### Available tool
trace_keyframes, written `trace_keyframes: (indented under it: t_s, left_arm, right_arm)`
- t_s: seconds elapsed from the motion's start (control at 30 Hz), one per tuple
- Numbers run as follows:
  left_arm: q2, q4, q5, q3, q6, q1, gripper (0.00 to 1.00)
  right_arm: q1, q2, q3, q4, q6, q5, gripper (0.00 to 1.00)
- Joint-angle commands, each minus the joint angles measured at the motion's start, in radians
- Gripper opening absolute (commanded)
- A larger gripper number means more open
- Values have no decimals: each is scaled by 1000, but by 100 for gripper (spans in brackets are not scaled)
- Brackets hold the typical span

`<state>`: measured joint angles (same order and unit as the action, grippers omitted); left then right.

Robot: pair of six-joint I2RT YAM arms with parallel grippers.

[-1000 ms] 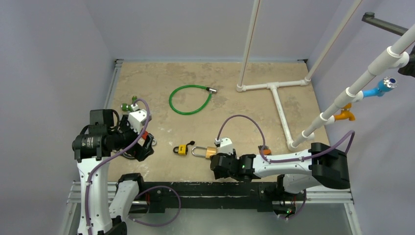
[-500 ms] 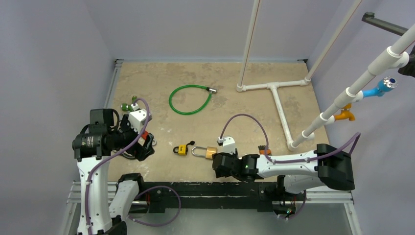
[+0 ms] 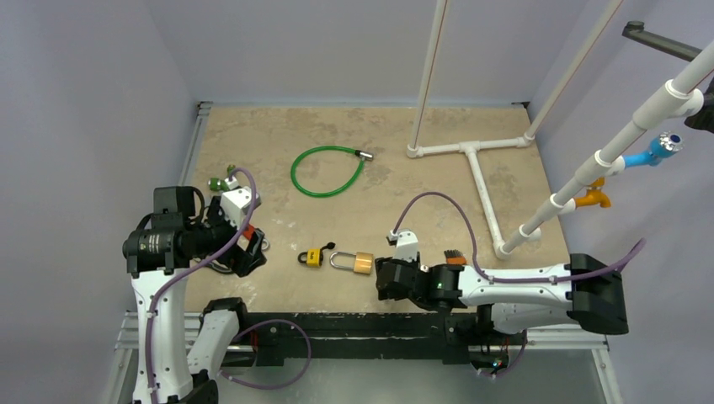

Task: Unlock with the key

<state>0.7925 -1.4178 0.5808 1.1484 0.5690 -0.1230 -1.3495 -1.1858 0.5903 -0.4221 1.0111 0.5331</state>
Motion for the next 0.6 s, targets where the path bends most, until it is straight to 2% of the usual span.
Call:
trace_keyframes:
  t_s: [0.0, 0.3, 0.57]
  left_arm:
    - [-1, -5, 31, 40, 11, -1, 100]
    - [-6, -13, 40, 44, 12, 0, 100]
    - [-9, -13, 47, 45, 10, 0, 100]
  right_arm:
    - [37, 55, 6, -53, 23, 61, 59]
    - [169, 106, -49, -92, 42, 33, 54]
    - [176, 31, -37, -72, 37, 30, 50]
